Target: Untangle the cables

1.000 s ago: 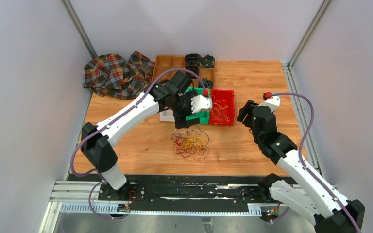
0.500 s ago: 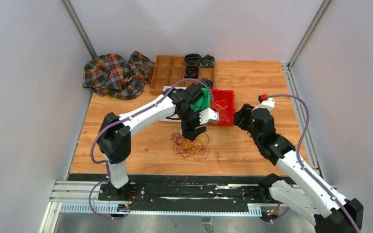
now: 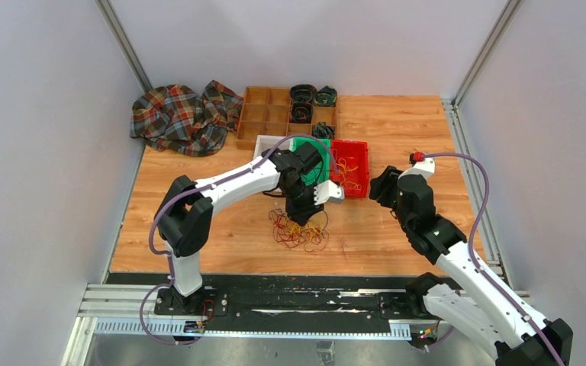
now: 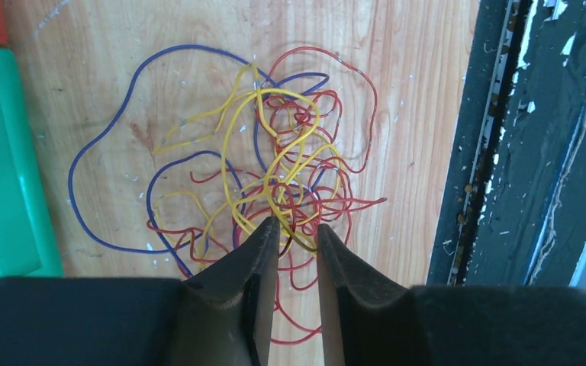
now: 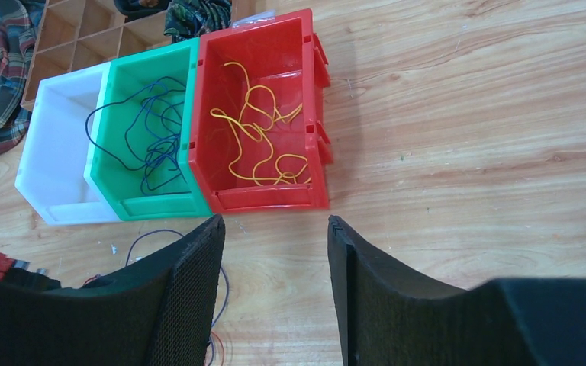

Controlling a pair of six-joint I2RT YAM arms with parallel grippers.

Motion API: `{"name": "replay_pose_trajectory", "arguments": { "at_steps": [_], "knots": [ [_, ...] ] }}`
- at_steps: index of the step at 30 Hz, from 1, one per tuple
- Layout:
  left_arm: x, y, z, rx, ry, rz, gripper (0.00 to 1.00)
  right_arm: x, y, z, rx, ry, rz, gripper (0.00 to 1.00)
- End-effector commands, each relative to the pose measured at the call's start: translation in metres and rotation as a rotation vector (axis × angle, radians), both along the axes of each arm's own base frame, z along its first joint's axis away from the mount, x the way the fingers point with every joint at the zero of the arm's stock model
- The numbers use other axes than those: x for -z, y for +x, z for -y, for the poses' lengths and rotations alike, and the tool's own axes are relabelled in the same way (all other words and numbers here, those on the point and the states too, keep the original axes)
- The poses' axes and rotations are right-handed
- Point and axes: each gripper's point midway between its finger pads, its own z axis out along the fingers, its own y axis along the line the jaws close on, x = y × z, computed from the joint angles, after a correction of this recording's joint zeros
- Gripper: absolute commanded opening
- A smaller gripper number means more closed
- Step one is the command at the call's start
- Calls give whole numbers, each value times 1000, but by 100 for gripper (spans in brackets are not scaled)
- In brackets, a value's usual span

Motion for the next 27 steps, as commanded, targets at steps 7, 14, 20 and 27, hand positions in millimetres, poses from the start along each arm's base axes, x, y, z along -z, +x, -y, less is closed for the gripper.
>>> {"name": "replay_pose_trajectory", "arguments": {
  "at_steps": [7, 14, 20, 27],
  "knots": [
    [-20, 30, 0, -149, -32, 189, 1, -4, 1, 1, 4, -1, 17, 52],
    [-86, 15, -14, -143, -112, 235, 1, -21, 0, -39, -211, 54, 108, 61],
    [-120, 5, -28, -161, -159, 274, 1, -52, -23, -98, -538, 91, 263, 70],
    [-158, 2, -29, -217, -241, 299, 1, -61, -58, -152, -834, 102, 306, 73]
  ]
}}
